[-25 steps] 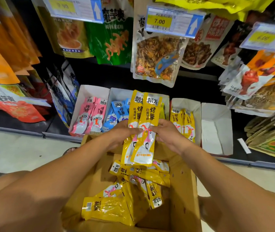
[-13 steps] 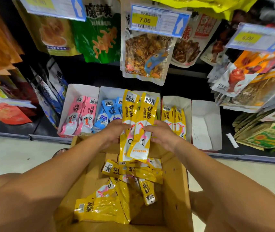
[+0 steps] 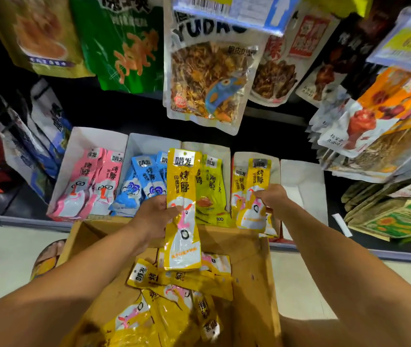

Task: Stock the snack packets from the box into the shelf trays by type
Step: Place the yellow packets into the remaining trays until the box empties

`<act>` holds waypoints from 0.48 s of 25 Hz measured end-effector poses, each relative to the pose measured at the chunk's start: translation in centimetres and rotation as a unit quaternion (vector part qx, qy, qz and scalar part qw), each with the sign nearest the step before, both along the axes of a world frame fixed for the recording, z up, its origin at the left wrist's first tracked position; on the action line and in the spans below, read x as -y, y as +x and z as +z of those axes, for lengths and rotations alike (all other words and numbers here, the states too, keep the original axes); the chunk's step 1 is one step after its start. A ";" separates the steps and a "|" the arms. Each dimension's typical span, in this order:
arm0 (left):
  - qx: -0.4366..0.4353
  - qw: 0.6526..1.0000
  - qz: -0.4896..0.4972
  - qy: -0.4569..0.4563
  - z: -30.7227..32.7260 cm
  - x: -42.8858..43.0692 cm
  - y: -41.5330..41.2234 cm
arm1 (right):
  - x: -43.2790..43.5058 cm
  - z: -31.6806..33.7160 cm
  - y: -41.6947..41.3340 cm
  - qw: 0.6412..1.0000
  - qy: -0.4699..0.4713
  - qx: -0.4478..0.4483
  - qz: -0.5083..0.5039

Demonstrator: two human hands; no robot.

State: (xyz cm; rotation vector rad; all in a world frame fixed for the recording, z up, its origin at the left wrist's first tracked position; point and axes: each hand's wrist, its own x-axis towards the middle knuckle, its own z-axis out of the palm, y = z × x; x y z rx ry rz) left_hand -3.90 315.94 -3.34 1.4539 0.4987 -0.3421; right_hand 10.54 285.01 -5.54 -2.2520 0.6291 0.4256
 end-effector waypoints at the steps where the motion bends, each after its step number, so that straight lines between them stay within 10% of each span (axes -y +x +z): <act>1: 0.001 1.000 0.007 -0.014 0.1 -0.1 0.0 | -0.2 -0.4 0.3 1.000 -0.002 -0.007 0.013; 12: -0.039 0.999 0.026 -0.013 1.8 -0.9 0.0 | -1.9 -2.8 -0.1 0.978 -0.103 0.053 0.173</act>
